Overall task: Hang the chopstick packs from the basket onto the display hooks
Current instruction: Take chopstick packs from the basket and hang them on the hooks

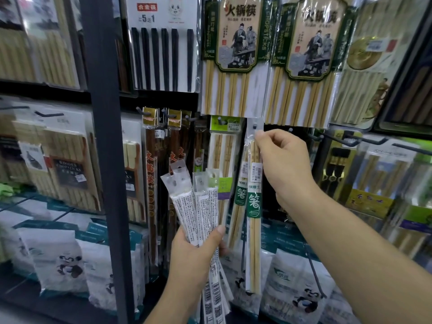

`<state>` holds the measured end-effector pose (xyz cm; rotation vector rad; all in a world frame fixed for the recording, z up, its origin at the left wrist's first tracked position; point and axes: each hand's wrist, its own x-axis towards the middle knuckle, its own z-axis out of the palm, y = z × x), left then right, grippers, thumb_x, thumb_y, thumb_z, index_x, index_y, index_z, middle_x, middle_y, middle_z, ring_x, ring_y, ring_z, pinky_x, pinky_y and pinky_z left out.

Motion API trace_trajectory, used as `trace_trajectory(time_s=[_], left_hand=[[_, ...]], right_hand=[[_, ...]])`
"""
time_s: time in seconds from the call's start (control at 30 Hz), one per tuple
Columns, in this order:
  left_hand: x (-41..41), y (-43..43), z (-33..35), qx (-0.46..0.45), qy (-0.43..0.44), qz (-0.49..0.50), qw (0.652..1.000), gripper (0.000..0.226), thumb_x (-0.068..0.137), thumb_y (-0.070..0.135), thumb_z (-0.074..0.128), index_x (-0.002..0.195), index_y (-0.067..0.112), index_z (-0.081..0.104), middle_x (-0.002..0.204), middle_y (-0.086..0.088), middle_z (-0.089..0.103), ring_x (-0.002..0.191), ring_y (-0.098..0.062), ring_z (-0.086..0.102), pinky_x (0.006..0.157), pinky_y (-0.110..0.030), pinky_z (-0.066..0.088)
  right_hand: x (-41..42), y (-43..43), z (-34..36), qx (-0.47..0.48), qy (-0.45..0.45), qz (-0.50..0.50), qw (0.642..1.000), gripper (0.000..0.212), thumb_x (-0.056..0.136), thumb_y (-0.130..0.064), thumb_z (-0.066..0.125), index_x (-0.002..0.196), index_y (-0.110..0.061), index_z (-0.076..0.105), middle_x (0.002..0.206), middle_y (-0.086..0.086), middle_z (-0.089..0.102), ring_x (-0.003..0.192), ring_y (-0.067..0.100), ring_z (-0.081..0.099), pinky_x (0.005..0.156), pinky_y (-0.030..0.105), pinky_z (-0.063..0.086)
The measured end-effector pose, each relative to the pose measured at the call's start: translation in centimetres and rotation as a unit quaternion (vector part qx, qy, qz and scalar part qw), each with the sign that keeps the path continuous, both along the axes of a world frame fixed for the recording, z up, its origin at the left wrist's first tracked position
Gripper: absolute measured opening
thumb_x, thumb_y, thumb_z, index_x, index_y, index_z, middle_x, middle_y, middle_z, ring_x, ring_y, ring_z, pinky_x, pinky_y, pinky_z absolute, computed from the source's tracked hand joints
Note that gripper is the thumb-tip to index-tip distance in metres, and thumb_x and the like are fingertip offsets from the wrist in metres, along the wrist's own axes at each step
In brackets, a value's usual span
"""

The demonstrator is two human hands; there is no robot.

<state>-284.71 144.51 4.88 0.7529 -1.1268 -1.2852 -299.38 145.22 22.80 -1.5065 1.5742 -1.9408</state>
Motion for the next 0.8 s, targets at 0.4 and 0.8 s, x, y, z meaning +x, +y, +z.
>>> trace_trajectory(time_s=[0.4,0.8], left_hand=[[0.2,0.0,0.0,0.002,0.003,-0.006,1.000,0.028,0.077,0.031,0.087,0.102,0.029,0.075,0.092,-0.002,0.080,0.081,-0.020,0.077,0.067,-0.025,0.061],[0.0,0.9,0.5,0.024,0.006,-0.022,0.999,0.041,0.069,0.046,0.092,0.105,0.038,0.076,0.106,0.005,0.080,0.096,-0.016,0.077,0.080,-0.037,0.062]], right_hand=[[-0.6,-0.6,-1.4,0.031,0.034,-0.051,0.998,0.030,0.098,-0.038,0.062,0.074,-0.022,0.070,0.058,-0.015,0.059,0.055,-0.002,0.053,0.061,0.021,0.043],[1.4,1.8,-6.9,0.175,0.091,0.085,0.977,0.017,0.094,-0.041,0.068,0.086,-0.027,0.073,0.081,-0.001,0.073,0.079,0.016,0.070,0.077,0.036,0.061]])
